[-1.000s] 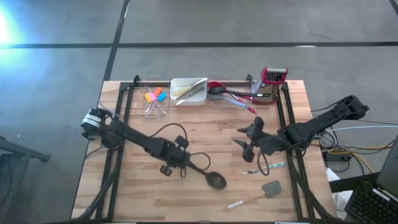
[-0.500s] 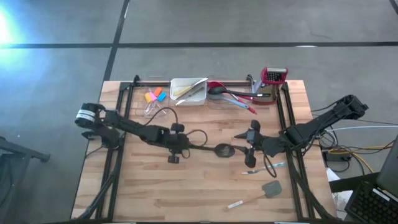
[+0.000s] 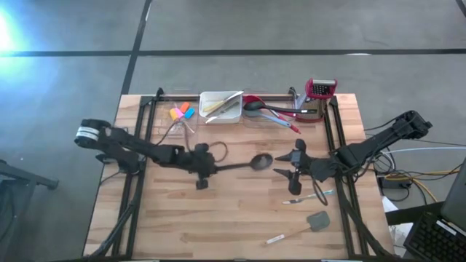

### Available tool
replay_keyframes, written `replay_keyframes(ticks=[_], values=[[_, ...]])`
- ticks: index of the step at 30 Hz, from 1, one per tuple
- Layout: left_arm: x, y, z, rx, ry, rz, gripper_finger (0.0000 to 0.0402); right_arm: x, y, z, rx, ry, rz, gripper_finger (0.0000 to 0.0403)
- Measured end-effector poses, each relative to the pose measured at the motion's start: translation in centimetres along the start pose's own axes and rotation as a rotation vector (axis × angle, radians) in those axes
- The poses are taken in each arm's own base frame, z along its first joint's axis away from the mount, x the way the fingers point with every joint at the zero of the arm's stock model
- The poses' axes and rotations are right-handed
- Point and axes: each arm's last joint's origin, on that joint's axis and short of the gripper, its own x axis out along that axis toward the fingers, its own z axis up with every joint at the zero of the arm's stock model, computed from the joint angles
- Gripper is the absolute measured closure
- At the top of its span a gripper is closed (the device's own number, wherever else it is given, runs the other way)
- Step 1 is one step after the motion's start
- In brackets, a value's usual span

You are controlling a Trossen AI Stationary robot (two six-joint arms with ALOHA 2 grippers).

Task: Pick & Place Kitchen Items
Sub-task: Put the black slotted spoon into the right transparent bin

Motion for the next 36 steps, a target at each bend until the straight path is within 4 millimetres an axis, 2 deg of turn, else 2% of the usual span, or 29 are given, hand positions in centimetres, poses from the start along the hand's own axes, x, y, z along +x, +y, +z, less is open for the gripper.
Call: replay_keyframes(ticks=[6, 12, 16, 25, 31, 36], values=[[-1.3, 0.5, 1.0, -0.115, -0.432, -0.029, 0.0308, 0.0, 0.0, 0.1, -0.006, -0.006, -0.007, 0.0220], [-1.5, 1.1, 3.7, -0.056, -0.716, 0.042, 0.0308, 0.0, 0.0, 0.6, -0.018, -0.063, -0.033, 0.0217], [-0.3, 1.6, 6.4, 0.033, -0.773, 0.048, 0.0308, 0.0, 0.2, 1.1, -0.044, -0.118, -0.050, 0.0216], [3.5, 2.6, 12.6, 0.174, -0.864, -0.093, 0.0308, 0.0, 0.3, 1.9, -0.029, -0.190, -0.049, 0.0227], [5.1, 2.6, 14.4, 0.196, -0.888, -0.211, 0.0308, -0.1, 0.3, 2.2, -0.027, -0.214, -0.061, 0.0235], [5.6, 2.6, 15.4, 0.202, -0.908, -0.225, 0.0308, -0.1, 0.4, 2.5, -0.043, -0.243, -0.057, 0.0240]])
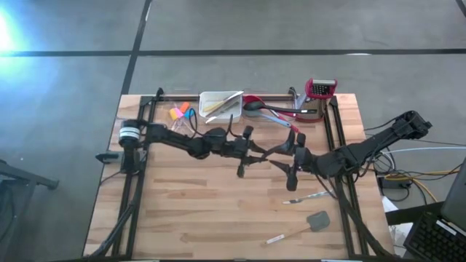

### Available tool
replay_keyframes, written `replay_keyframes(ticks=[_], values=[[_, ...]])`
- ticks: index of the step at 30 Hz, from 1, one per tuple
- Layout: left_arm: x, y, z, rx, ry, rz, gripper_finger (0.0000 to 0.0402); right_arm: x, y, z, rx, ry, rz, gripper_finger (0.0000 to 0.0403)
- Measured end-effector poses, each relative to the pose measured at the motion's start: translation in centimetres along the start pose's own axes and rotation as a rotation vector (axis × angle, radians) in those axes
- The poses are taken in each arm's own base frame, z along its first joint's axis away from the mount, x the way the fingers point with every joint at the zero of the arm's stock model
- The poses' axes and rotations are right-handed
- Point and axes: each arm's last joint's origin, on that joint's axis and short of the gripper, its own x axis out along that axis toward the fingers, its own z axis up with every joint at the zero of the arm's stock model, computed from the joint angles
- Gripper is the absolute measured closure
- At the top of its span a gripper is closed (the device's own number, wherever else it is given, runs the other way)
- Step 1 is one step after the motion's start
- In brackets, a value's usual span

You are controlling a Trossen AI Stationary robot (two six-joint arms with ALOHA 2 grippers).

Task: Pick & Place Kitchen Items
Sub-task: Put the black slotted spoon into the right transparent bin

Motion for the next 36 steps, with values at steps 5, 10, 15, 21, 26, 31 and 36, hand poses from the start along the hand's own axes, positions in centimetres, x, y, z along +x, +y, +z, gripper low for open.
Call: replay_keyframes(ticks=[5, 10, 15, 21, 26, 31, 36], values=[[0.6, 0.3, 1.2, 0.022, -0.052, -0.008, 0.0308, 0.0, 0.0, 0.1, -0.015, -0.014, 0.000, 0.0243], [1.1, 0.5, 2.1, 0.035, -0.089, -0.027, 0.0308, 0.1, -0.1, 0.4, -0.012, -0.034, -0.027, 0.0241], [1.3, 0.5, 2.4, 0.039, -0.098, -0.032, 0.0308, 0.3, -0.3, 0.8, -0.021, -0.073, -0.035, 0.0246], [1.4, 0.6, 2.7, 0.047, -0.111, -0.030, 0.0308, 0.5, -0.3, 1.2, -0.023, -0.105, -0.042, 0.0250], [1.4, 0.8, 2.7, 0.059, -0.110, -0.027, 0.0308, 0.8, -0.1, 1.5, -0.023, -0.143, -0.042, 0.0248], [1.5, 0.8, 2.9, 0.061, -0.115, -0.026, 0.0308, 1.8, 0.0, 1.3, -0.036, -0.153, -0.063, 0.0256], [1.5, 0.8, 2.8, 0.058, -0.108, -0.024, 0.0308, 2.4, 0.1, 1.0, -0.043, -0.145, -0.075, 0.0302]])
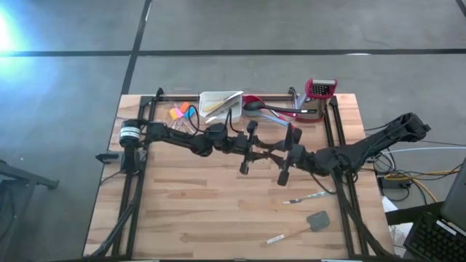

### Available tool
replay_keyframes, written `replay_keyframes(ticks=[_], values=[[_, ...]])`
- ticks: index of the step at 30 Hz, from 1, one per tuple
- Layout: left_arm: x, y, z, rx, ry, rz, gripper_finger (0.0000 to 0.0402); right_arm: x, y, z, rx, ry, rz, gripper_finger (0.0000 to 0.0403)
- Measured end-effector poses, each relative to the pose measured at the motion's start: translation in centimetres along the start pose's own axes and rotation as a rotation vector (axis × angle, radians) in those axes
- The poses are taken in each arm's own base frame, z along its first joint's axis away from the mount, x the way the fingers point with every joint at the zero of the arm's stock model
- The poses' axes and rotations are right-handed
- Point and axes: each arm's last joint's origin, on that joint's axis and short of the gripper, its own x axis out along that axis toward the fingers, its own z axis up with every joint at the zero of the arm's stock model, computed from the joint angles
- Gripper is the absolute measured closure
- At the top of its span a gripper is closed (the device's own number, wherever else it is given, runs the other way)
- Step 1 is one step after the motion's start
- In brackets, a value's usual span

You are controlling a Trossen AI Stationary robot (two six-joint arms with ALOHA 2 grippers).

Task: Pick & Place Kitchen Items
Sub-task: Put the black slotted spoon into the right transparent bin

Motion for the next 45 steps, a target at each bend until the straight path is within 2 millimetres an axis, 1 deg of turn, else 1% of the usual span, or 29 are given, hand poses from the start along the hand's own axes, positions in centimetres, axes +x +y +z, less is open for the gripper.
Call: replay_keyframes(ticks=[2, 7, 9, 11, 14, 15, 18, 20, 22, 24, 25, 28, 29, 31, 34, 38, 42, 45], values=[[0.0, 0.0, 0.0, -0.001, 0.003, 0.000, 0.0308, -0.1, 0.0, 0.0, -0.013, -0.001, 0.000, 0.0329], [0.0, 0.1, 0.0, -0.019, 0.008, 0.009, 0.0308, -0.5, -0.3, 0.6, -0.016, -0.012, 0.015, 0.0329], [0.0, 0.2, 0.0, -0.028, 0.017, 0.013, 0.0305, -0.6, -0.5, 1.2, -0.021, 0.015, 0.015, 0.0329], [-0.2, 0.5, 0.0, -0.043, 0.047, 0.017, 0.0274, -0.5, -0.8, 2.1, -0.035, 0.062, 0.004, 0.0329], [-0.6, 1.0, -0.8, -0.085, 0.144, 0.026, 0.0203, -0.5, -1.5, 4.7, -0.033, 0.133, -0.042, 0.0329], [-0.8, 1.2, -1.0, -0.097, 0.179, 0.031, 0.0184, -0.4, -1.8, 5.2, -0.043, 0.173, -0.056, 0.0329], [-1.6, 2.1, -0.5, -0.125, 0.265, 0.050, 0.0140, 0.0, -2.5, 6.6, -0.093, 0.289, -0.099, 0.0329], [-2.2, 2.7, 0.2, -0.141, 0.320, 0.069, 0.0126, 0.1, -3.6, 7.6, -0.121, 0.356, -0.142, 0.0329], [-2.9, 3.0, 0.5, -0.172, 0.399, 0.084, 0.0122, 0.3, -5.1, 8.9, -0.122, 0.412, -0.190, 0.0329], [-3.7, 3.2, 1.2, -0.187, 0.453, 0.090, 0.0122, 0.8, -6.8, 9.4, -0.128, 0.518, -0.230, 0.0329], [-4.0, 3.2, 1.8, -0.188, 0.473, 0.091, 0.0122, 1.2, -7.6, 9.6, -0.110, 0.567, -0.236, 0.0329], [-4.9, 3.0, 4.1, -0.156, 0.463, 0.114, 0.0121, 2.2, -10.4, 10.0, -0.058, 0.731, -0.249, 0.0329], [-5.3, 3.0, 4.6, -0.146, 0.463, 0.129, 0.0121, 2.4, -11.4, 10.2, -0.036, 0.775, -0.258, 0.0329], [-6.1, 2.8, 5.7, -0.118, 0.451, 0.168, 0.0121, 3.1, -13.3, 9.9, -0.005, 0.885, -0.281, 0.0329], [-7.5, 2.4, 7.4, -0.091, 0.424, 0.220, 0.0121, 4.5, -15.7, 8.7, 0.044, 1.050, -0.270, 0.0329], [-9.5, 1.8, 9.4, -0.057, 0.382, 0.285, 0.0120, 5.8, -18.2, 6.9, 0.135, 1.196, -0.219, 0.0329], [-11.3, 1.2, 10.3, -0.022, 0.378, 0.339, 0.0119, 7.8, -19.6, 4.4, 0.142, 1.338, -0.194, 0.0329], [-12.4, 0.9, 11.4, 0.016, 0.355, 0.395, 0.0120, 8.6, -20.2, 2.8, 0.139, 1.444, -0.177, 0.0329]])
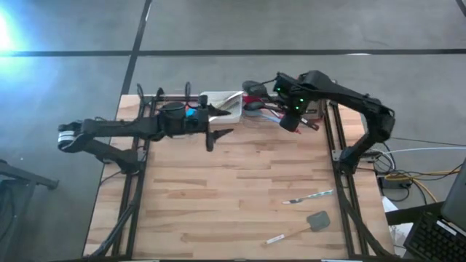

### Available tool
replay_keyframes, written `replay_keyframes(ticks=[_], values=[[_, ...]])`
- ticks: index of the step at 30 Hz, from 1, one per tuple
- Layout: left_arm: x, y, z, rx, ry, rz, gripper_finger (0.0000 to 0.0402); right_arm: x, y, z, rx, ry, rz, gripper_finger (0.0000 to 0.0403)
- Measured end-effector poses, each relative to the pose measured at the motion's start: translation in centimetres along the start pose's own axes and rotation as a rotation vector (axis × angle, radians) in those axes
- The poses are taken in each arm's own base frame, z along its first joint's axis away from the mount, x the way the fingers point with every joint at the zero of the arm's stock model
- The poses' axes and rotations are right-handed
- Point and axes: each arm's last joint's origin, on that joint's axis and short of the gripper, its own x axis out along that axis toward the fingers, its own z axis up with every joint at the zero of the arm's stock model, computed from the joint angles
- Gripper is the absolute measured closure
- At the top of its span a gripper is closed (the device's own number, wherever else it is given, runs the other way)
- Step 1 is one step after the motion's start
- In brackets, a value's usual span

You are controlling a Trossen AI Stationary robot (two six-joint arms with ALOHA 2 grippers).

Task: Pick & Place Kitchen Items
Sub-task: Put the black slotted spoon into the right transparent bin

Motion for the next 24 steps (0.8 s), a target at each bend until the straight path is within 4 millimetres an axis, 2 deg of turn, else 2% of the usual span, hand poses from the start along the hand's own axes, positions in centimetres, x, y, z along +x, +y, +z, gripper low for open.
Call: replay_keyframes(ticks=[6, 11, 17, 24], values=[[-1.5, 0.1, 0.4, 0.002, -0.021, 0.030, 0.0120, 3.3, -0.3, 1.6, -0.030, 0.154, -0.004, 0.0329], [-1.8, 0.1, 0.2, -0.010, -0.018, 0.029, 0.0120, 5.5, -0.6, 2.7, -0.065, 0.225, -0.002, 0.0329], [-1.8, 0.0, -0.2, -0.014, -0.007, 0.027, 0.0121, 7.1, -1.7, 3.1, -0.047, 0.311, -0.025, 0.0329], [-1.8, 0.0, -0.4, -0.015, -0.002, 0.027, 0.0121, 7.7, -2.9, 2.9, -0.007, 0.375, -0.022, 0.0329]])
